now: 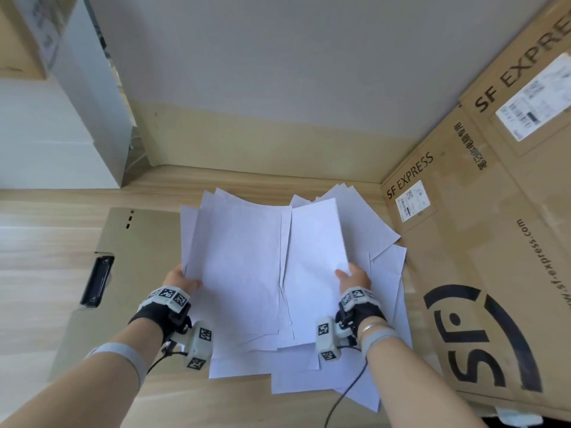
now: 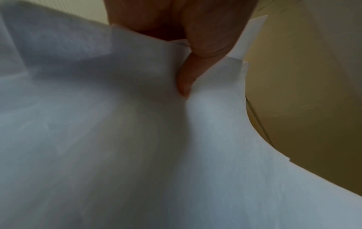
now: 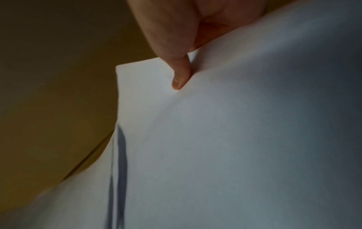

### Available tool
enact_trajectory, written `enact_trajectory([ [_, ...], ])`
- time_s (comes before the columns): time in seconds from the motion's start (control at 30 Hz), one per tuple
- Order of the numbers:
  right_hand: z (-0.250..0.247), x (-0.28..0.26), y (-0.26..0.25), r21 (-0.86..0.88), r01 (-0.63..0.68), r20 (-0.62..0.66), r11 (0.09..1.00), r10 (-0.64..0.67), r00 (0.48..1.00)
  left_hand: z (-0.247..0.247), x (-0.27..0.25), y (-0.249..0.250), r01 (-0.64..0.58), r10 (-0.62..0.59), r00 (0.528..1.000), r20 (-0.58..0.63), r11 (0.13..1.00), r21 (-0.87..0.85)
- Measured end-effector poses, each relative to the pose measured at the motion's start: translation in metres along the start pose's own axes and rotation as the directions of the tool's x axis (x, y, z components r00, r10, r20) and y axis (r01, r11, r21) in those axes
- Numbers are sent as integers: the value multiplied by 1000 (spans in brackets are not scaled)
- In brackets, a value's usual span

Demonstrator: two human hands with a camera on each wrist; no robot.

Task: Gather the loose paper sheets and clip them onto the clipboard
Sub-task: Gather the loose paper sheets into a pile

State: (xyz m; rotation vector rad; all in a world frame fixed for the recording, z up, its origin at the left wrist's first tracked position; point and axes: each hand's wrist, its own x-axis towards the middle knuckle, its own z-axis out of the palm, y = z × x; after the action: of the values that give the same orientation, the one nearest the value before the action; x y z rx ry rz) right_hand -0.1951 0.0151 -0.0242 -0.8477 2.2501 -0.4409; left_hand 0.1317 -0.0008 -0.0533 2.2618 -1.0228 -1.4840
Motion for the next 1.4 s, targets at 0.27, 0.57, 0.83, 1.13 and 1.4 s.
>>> enact_trajectory([
  [0.27, -62, 26, 10, 254, 62, -249, 965, 3, 969, -2, -7, 6, -7, 7, 1000, 7, 1000, 27],
  [0.57, 10, 2, -19, 187, 89, -23, 978, -86, 996, -2, -1, 4, -24, 24, 1000, 14, 1000, -12],
  [0.83, 92, -30, -41, 17, 106, 253, 994, -107, 962, 4, -4, 9, -9, 9, 999, 31, 1000, -3],
  [1.13, 74, -17, -46, 268, 159, 170, 950, -209, 963, -2, -14, 35, -240, 254, 966, 56, 953, -182],
  [1.4, -13, -31, -90, 510, 421, -94, 750, -438, 894, -16, -40, 92, -496, 522, 853, 12, 817, -295],
])
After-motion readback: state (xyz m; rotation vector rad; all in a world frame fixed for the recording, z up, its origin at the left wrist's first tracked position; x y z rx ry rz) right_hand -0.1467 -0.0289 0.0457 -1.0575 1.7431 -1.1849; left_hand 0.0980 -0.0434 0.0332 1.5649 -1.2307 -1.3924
